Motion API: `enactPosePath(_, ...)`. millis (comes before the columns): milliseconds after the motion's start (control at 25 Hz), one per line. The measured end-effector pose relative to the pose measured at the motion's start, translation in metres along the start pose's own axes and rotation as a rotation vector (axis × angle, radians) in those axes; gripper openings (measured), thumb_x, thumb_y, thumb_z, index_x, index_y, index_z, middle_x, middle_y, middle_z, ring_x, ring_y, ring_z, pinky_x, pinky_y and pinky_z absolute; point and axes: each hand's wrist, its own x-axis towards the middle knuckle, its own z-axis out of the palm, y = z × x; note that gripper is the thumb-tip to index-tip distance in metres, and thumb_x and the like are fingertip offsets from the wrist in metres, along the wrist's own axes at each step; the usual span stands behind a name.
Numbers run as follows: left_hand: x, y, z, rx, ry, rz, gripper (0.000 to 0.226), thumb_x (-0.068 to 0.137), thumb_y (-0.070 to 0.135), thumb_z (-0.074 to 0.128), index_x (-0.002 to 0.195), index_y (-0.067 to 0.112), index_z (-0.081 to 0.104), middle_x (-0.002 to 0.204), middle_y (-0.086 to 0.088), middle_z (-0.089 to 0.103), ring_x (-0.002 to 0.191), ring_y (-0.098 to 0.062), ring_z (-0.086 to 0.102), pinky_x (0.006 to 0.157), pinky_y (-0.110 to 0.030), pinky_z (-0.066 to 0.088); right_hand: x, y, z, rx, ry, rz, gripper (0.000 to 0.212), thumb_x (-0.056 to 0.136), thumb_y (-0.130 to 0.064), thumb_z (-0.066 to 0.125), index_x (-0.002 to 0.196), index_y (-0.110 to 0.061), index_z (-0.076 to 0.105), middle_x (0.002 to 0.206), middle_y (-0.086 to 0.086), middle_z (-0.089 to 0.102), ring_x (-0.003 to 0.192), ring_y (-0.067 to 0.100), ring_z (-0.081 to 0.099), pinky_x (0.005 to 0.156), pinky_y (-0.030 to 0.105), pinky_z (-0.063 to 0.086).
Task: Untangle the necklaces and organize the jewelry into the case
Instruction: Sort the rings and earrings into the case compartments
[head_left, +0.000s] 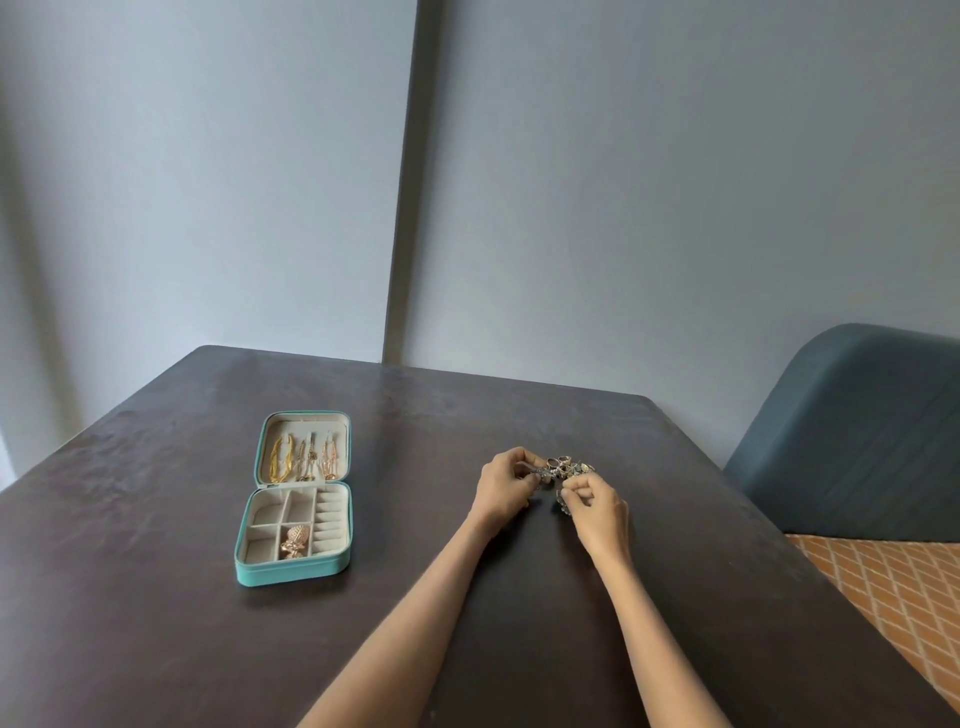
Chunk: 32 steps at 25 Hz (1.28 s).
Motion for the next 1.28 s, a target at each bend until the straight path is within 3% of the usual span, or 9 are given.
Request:
enactPosePath(80, 0.0, 0.001, 0.0, -0.016, -0.013, -0.006, 0.024, 0.081, 0.0, 0.051, 0.083, 0.021, 0.062, 0.084, -0.003, 0.071, 0.055, -0.004, 0.054, 0.054, -0.022, 0.051, 0.001, -0.001, -0.002, 0.234, 0.02, 0.048, 0.013, 0.083, -0.017, 0.067, 0.079, -0.026, 0.06, 0.086, -0.002, 0.069, 0.084, 0.02, 0.065, 0.071, 0.03, 0.047)
enactPosePath(240, -0.002, 0.003, -0.001, -0.081, -0.129, 0.033, 0.021, 0.084, 0.005, 0.063, 0.076, 0.024, 0.059, 0.076, -0.002, 0.07, 0.058, -0.003, 0.055, 0.055, -0.014, 0.045, -0.003, -0.004, -0.015, 0.616, 0.062, 0.07, 0.017, 0.087, -0.005, 0.062, 0.082, -0.02, 0.057, 0.081, 0.0, 0.067, 0.06, -0.001, 0.057, 0.047, 0.015, 0.036)
enactPosePath(480, 0.003, 0.0, 0.001, -0.114, -0.173, 0.06, 0.022, 0.083, 0.001, 0.066, 0.074, 0.02, 0.058, 0.069, 0.0, 0.061, 0.059, -0.01, 0.052, 0.057, -0.018, 0.047, -0.003, -0.005, -0.011, 0.59, -0.146, 0.053, 0.018, 0.09, 0.002, 0.055, 0.082, -0.013, 0.06, 0.081, 0.007, 0.066, 0.067, 0.011, 0.059, 0.052, 0.015, 0.05)
enactPosePath(600, 0.005, -0.004, 0.001, -0.103, -0.149, 0.056, 0.022, 0.083, 0.003, 0.066, 0.075, 0.023, 0.061, 0.071, 0.0, 0.063, 0.062, -0.01, 0.055, 0.056, -0.016, 0.047, -0.003, -0.006, -0.011, 0.609, -0.202, 0.057, 0.017, 0.094, -0.001, 0.051, 0.099, -0.008, 0.066, 0.092, 0.008, 0.068, 0.08, 0.016, 0.063, 0.061, 0.016, 0.054)
enactPosePath(680, 0.004, -0.004, 0.0, -0.096, -0.132, 0.052, 0.017, 0.084, 0.006, 0.067, 0.079, 0.023, 0.064, 0.071, 0.003, 0.064, 0.062, -0.006, 0.056, 0.056, -0.015, 0.046, -0.004, -0.008, -0.012, 0.644, -0.24, 0.075, 0.021, 0.094, -0.006, 0.051, 0.11, -0.007, 0.065, 0.098, 0.008, 0.068, 0.085, 0.019, 0.064, 0.064, 0.016, 0.055)
enactPosePath(800, 0.001, -0.003, 0.0, -0.079, -0.116, 0.05, 0.01, 0.087, 0.009, 0.064, 0.089, 0.017, 0.069, 0.072, 0.008, 0.066, 0.056, 0.006, 0.054, 0.056, -0.011, 0.044, -0.003, -0.005, -0.011, 0.629, -0.283, 0.064, 0.026, 0.091, -0.004, 0.057, 0.115, -0.013, 0.062, 0.097, 0.0, 0.068, 0.086, 0.008, 0.063, 0.064, 0.013, 0.053)
enactPosePath(1000, -0.008, 0.004, -0.004, -0.186, -0.106, -0.019, 0.02, 0.091, 0.006, 0.057, 0.081, 0.021, 0.066, 0.073, 0.008, 0.07, 0.061, 0.0, 0.057, 0.06, -0.017, 0.044, 0.0, -0.006, -0.004, 0.594, -0.161, 0.11, 0.025, 0.09, -0.002, 0.057, 0.114, -0.004, 0.062, 0.087, -0.002, 0.068, 0.065, -0.001, 0.061, 0.051, 0.009, 0.045)
enactPosePath(1160, -0.017, 0.032, -0.023, -0.186, -0.15, -0.083, 0.015, 0.09, 0.004, 0.058, 0.086, 0.014, 0.068, 0.053, 0.017, 0.064, 0.053, 0.006, 0.056, 0.053, -0.01, 0.039, -0.008, -0.032, 0.003, 0.794, -0.113, 0.168, 0.023, 0.092, -0.004, 0.055, 0.114, -0.009, 0.061, 0.092, 0.002, 0.065, 0.074, 0.007, 0.059, 0.053, 0.009, 0.047)
enactPosePath(1280, -0.011, 0.056, -0.07, -0.048, -0.18, -0.139, 0.008, 0.088, 0.01, 0.063, 0.085, 0.014, 0.069, 0.053, 0.014, 0.061, 0.054, -0.003, 0.05, 0.045, -0.01, 0.034, -0.018, -0.064, 0.016, 0.88, -0.127, 0.151, 0.02, 0.092, -0.002, 0.055, 0.111, -0.008, 0.06, 0.08, 0.002, 0.061, 0.063, 0.005, 0.058, 0.052, 0.01, 0.048)
